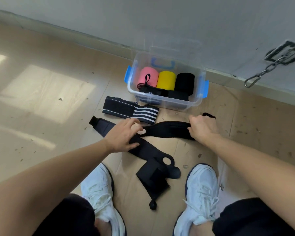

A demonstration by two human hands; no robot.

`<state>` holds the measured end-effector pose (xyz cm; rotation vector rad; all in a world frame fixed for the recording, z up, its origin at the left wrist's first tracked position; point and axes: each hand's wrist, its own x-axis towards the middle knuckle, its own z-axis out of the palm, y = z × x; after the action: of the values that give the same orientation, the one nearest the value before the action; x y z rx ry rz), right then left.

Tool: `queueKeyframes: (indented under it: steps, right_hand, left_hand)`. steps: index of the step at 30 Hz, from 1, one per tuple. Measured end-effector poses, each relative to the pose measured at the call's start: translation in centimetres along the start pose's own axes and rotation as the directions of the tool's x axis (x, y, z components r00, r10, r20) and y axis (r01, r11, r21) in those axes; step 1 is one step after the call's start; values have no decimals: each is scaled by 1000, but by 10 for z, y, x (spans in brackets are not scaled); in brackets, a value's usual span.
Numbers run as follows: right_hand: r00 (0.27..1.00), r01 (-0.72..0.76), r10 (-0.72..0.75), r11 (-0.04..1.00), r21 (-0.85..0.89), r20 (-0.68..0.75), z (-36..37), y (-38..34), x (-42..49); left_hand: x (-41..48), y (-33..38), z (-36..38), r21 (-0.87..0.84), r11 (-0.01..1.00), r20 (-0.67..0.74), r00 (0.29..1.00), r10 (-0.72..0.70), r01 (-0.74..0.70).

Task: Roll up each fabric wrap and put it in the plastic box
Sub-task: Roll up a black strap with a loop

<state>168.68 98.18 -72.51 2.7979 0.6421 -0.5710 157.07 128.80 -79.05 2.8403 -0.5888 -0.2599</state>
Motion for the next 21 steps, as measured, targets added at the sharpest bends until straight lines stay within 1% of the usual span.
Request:
queueKeyframes:
  steps: [2,3,4,5,7,9,11,12,13,14,15,16,17,18,19,21]
  right_hand:
    - [1000,30,-30,1000,-9,-10,-1,-11,-1]
    - [1000,28,-28,1000,-7,2,-2,-13,-2]
    - [1000,18,-18,1000,-6,12,-3,-14,-1]
    - [1000,11,-11,1000,-1,18,-4,-13,0]
    - [999,7,-7,1000,15,33,-6,-10,3]
    - [1000,20,-22,998,65,21,-5,-7,5]
    - [996,85,-77,979,183,-51,-2,-8,6]
    - [990,126,-106,953,275,-88,-1,-12,6]
    - [989,147,-123,899,413,-83,0,-18,5]
    - [989,128,-144,804,581,-20,-1,-25,5]
    - [976,57,-194,670,740,101,-2,-32,5]
    - [931,-46,-274,566,823,241,-4,-40,5]
    - [868,-117,-353,538,835,350,-5,-46,5]
    - [813,-142,-405,558,817,418,-4,-49,6]
    - [782,-142,-434,574,806,447,-4,-51,6]
    - [767,-97,-464,600,794,444,-2,-50,9]
  left_hand:
    - [-7,17,4,-47,992,-62,992,112,-115]
    - [-9,28,5,-93,979,-58,983,176,-181]
    - [-10,39,8,-147,961,-15,972,234,-233]
    - [-10,50,11,-192,946,65,959,277,-261]
    - [-9,72,21,-227,942,250,920,302,-247]
    - [-5,85,28,-235,954,349,900,260,-185]
    - [4,87,26,-298,951,389,900,197,-80]
    - [10,85,22,-357,934,413,897,161,-3]
    - [15,80,16,-430,898,444,887,126,88]
    - [20,75,9,-502,848,470,877,102,171]
    - [25,68,1,-559,796,483,872,83,234]
    - [30,61,-9,-606,745,485,872,69,279]
    - [33,55,-18,-652,690,484,873,60,314]
    - [36,48,-27,-693,633,483,874,51,346]
    - [37,39,-34,-726,579,480,876,40,372]
    - [37,24,-43,-770,480,477,879,-4,420]
